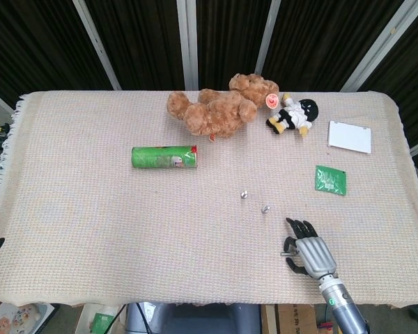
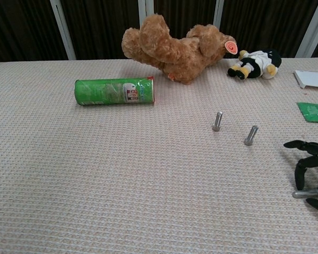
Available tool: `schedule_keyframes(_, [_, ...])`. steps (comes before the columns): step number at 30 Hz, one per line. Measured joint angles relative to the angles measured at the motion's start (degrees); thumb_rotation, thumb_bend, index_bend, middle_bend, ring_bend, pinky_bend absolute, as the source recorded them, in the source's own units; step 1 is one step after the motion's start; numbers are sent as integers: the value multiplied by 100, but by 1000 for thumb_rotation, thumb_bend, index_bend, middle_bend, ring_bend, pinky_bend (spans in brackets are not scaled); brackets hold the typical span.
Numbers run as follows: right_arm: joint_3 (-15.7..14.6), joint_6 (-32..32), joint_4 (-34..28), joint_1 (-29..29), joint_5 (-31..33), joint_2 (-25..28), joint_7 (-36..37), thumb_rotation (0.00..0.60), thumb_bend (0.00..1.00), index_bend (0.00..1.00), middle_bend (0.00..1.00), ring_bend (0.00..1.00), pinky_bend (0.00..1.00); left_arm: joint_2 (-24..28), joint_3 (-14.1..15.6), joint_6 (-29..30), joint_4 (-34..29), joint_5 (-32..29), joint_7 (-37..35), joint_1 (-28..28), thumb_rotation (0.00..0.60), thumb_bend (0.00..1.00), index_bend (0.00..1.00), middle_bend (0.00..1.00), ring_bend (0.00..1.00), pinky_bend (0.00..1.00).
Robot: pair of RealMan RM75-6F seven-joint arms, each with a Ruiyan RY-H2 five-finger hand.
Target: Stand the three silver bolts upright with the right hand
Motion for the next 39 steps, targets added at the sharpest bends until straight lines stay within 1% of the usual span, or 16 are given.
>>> schedule_keyframes(15, [-16, 5, 0, 32, 81, -45, -34, 600, 378, 533, 0, 0, 0, 3, -3, 7, -13, -3, -5, 5, 600, 237, 103, 59, 0, 76])
schedule_keyframes(39, [-19, 56, -149, 61, 142, -61, -93, 600, 382, 587, 0, 0, 0, -7, -6, 11, 2, 3, -7, 3, 600, 238, 105, 57, 0, 76])
